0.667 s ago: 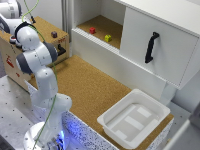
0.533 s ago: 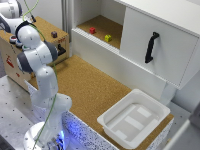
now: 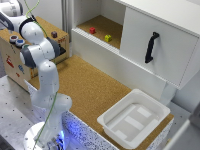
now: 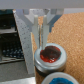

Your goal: Push the red button to turn on the red light

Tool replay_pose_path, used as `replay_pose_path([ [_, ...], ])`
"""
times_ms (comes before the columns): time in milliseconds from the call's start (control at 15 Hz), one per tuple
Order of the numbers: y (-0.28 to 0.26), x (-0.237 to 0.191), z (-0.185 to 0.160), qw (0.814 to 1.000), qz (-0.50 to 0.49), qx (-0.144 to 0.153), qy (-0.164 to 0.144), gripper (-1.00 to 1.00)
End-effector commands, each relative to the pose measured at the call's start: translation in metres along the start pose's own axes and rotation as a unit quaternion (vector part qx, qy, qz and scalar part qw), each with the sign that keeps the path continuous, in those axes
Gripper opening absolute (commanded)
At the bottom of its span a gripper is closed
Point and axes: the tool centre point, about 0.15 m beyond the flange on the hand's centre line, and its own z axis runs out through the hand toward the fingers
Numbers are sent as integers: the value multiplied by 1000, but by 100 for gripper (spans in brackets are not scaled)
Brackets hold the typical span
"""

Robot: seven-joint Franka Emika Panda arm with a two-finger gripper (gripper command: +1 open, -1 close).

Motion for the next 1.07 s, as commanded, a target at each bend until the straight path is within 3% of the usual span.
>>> replay_pose_path([
  [0, 7, 22, 23, 996, 28, -24, -80, -100],
  [333, 2, 15, 36, 995, 23, -36, -95, -100],
  [533, 3, 26, -15, 995, 17, -80, -59, -100],
  [733, -1, 34, -53, 995, 11, -90, -29, -100],
  [1000, 5, 33, -25, 996, 17, -79, -40, -100],
])
